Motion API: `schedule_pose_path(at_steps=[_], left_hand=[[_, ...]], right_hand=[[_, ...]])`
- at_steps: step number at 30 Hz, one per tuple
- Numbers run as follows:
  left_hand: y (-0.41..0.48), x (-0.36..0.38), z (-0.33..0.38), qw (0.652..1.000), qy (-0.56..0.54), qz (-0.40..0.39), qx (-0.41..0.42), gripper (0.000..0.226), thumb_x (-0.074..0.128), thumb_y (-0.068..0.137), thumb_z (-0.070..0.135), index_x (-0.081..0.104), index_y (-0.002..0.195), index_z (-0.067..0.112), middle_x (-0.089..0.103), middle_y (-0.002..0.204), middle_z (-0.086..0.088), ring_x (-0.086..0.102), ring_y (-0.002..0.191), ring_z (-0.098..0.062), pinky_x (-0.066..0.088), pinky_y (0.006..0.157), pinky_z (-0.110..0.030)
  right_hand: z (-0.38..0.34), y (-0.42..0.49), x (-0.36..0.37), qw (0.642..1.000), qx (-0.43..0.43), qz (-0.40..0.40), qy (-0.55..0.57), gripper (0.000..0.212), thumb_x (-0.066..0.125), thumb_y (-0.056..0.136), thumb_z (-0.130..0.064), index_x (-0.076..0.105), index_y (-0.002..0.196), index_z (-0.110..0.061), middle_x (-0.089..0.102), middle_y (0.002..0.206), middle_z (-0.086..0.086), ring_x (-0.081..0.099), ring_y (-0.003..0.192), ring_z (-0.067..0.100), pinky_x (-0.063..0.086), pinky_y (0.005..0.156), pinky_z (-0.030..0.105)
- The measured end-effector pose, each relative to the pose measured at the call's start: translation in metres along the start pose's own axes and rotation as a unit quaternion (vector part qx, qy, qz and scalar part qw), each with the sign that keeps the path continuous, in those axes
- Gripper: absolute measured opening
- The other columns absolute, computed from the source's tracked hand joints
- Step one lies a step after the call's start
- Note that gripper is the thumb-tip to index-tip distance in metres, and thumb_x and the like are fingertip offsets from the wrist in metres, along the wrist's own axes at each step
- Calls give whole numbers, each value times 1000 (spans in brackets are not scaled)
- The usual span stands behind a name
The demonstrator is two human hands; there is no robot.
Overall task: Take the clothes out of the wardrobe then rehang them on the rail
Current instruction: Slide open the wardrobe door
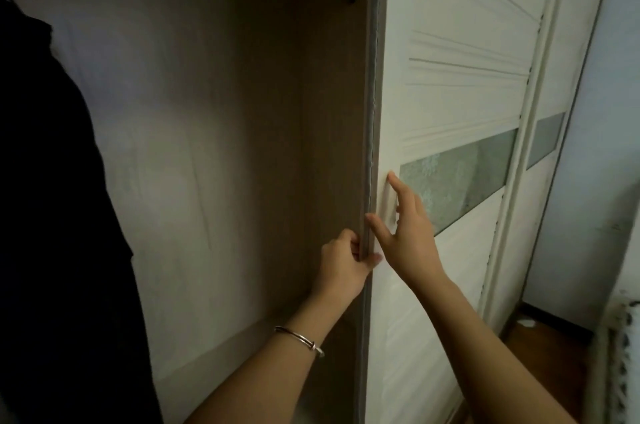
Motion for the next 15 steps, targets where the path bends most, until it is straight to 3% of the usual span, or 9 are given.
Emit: schedule_pose_path(at_steps=[10,13,15], left_hand=[[37,45,6,999,40,9,-4,23,65,83,26,44,90,20,62,105,-6,63,95,-20,52,79,-25],[43,47,3,999,47,15,-3,25,67,81,28,45,91,20,62,105,-6,62,95,-21,55,83,-32],[44,45,2,999,49,9,0,26,67,80,28,45,91,22,61,104,-3,62,95,-18,55,83,-31]], right_hand=[[49,30,-5,1000,-8,12,22,69,62,85,-36,25,144,-31,37,145,-3,45,126,18,51,96,39],[57,33,-4,999,-36,19,31,70,63,83,-37,26,143,-33,38,142,-5,45,122,14,52,89,31],[61,33,1,998,-47,33,38,70,63,83,-36,27,143,-32,40,139,-3,44,120,10,45,85,19]])
Point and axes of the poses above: each hand's wrist, its own y-axis towards the middle knuckle, its own x-axis out of the palm, z = x × y, the point moved 1 cm from there along y, towards the middle knuckle
